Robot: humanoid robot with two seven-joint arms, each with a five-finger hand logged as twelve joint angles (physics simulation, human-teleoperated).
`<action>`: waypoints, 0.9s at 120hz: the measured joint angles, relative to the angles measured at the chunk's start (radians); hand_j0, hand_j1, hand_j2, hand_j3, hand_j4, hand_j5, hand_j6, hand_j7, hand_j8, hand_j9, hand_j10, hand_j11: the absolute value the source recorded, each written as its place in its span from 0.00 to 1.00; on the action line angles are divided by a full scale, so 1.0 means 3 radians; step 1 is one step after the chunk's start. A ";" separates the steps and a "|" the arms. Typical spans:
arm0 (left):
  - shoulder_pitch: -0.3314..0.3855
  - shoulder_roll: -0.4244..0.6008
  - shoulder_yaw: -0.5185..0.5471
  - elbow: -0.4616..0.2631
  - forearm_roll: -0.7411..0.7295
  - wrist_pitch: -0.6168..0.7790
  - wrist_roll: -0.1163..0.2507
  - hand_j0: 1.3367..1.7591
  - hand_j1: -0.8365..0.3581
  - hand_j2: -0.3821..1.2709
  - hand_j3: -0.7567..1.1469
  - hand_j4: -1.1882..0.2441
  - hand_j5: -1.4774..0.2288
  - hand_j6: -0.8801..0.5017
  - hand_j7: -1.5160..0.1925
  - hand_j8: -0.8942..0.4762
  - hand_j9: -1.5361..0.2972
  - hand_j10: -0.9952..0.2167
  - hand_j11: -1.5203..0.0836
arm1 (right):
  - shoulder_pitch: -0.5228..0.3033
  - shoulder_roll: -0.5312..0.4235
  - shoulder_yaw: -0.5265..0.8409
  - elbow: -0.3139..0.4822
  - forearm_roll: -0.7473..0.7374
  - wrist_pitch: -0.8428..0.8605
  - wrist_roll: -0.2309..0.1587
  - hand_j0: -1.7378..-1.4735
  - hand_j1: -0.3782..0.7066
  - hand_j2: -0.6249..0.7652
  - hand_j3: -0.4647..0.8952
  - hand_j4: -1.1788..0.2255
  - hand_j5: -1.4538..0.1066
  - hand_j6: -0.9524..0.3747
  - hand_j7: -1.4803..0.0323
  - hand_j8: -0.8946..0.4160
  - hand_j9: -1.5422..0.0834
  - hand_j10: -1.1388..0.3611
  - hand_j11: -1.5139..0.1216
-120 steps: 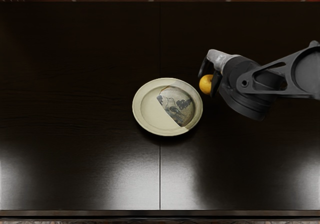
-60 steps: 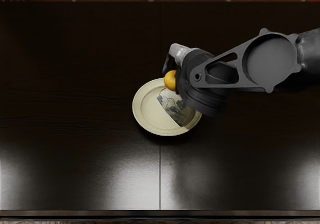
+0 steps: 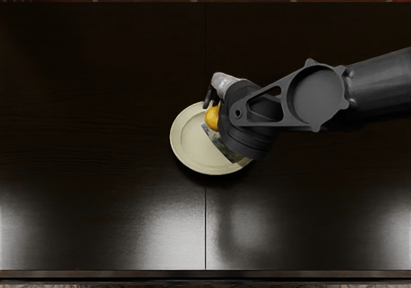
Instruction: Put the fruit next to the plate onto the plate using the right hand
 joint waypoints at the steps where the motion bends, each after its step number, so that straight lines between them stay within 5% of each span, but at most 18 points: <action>1: 0.0000 0.0000 0.0000 0.0000 0.0000 0.0000 0.0000 0.76 0.99 0.23 0.40 0.83 0.87 0.64 0.89 0.65 0.84 0.82 0.95 | -0.0007 0.0000 0.0000 -0.0004 -0.0003 0.0000 0.0000 0.31 0.63 0.83 0.34 0.34 0.33 0.32 0.37 0.30 0.38 0.29 0.36; 23: 0.0000 0.0000 0.0000 0.0000 0.0000 0.0000 0.0000 0.76 0.99 0.23 0.40 0.83 0.87 0.64 0.89 0.65 0.84 0.82 0.95 | -0.0059 0.0105 0.0000 -0.0122 0.0001 -0.0002 0.0000 0.30 0.33 0.62 0.34 0.59 0.64 0.51 0.68 0.48 0.67 0.53 0.65; 41: 0.0000 0.0000 0.0000 0.0000 0.0000 0.0000 0.0000 0.76 0.99 0.23 0.40 0.83 0.87 0.64 0.89 0.65 0.84 0.82 0.95 | -0.0043 0.0101 0.0038 -0.0120 0.0030 -0.0002 0.0000 0.30 0.19 0.53 0.34 0.71 0.78 0.61 0.82 0.58 0.80 0.64 0.78; 73: 0.0000 0.0000 0.0000 0.0000 0.0000 0.0000 0.0000 0.76 0.99 0.23 0.40 0.83 0.87 0.64 0.89 0.65 0.84 0.82 0.95 | -0.0308 -0.0304 0.0995 0.0193 0.0073 -0.0002 0.0000 0.30 0.10 0.47 0.34 0.79 0.87 0.67 0.92 0.64 0.89 0.71 0.87; 94: 0.0000 0.0000 0.0000 0.0000 0.0000 0.0000 0.0000 0.76 0.99 0.23 0.40 0.83 0.87 0.64 0.89 0.65 0.84 0.82 0.95 | -0.0752 -0.0644 0.1805 0.0526 0.0079 0.0000 0.0000 0.30 0.08 0.45 0.34 0.80 0.89 0.68 0.94 0.65 0.91 0.73 0.89; 108: 0.0000 0.0000 0.0000 0.0000 0.0000 0.0000 0.0000 0.76 0.99 0.23 0.40 0.83 0.87 0.64 0.89 0.65 0.84 0.82 0.95 | -0.1282 -0.0709 0.2463 0.0592 0.0079 0.0354 0.0000 0.30 0.07 0.45 0.34 0.81 0.90 0.69 0.94 0.65 0.91 0.73 0.89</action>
